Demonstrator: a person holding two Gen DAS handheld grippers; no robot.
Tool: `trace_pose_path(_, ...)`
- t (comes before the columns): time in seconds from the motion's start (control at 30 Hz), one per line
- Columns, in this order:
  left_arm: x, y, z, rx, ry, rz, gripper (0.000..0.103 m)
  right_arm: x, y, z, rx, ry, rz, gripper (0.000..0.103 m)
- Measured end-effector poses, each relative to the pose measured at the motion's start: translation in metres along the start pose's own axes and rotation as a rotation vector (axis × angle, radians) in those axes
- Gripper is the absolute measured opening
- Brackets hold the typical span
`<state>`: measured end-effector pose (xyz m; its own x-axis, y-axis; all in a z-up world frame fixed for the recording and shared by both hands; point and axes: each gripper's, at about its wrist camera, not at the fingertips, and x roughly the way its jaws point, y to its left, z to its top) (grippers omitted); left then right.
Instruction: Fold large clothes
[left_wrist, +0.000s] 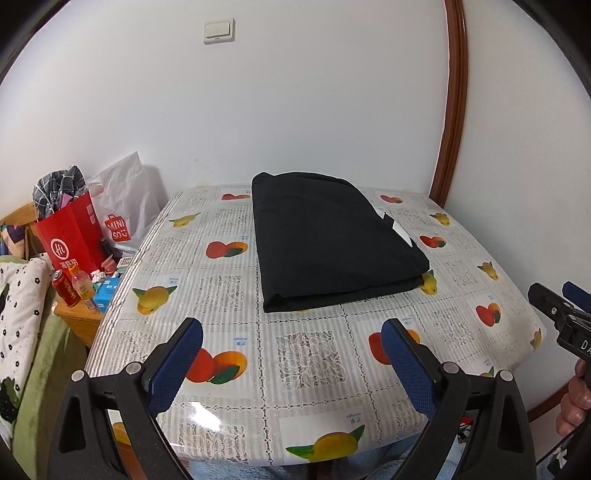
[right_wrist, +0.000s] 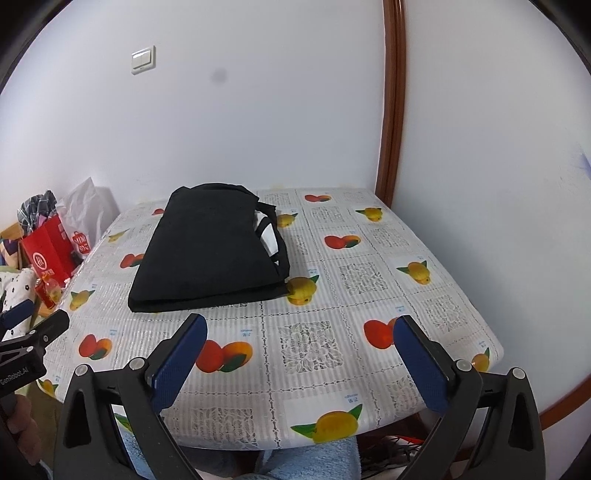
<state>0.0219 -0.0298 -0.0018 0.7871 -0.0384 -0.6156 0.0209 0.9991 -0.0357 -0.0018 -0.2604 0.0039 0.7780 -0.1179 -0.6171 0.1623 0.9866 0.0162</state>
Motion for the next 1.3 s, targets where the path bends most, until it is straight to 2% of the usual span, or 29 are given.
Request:
trace_pose_path(0.33, -0.0023, -0.0022, -0.0006, 0.007, -0.003, 0.000, 0.098, 0.0009, -0.0035, -0.0004, 0.012, 0.010, 0.019, 0.100)
trace_pose_path(1.3, -0.0076, 0.0000, 0.0019, -0.002, -0.017, -0.023, 0.098, -0.0012, -0.0045, -0.0017, 0.012, 0.009, -0.007, 0.100)
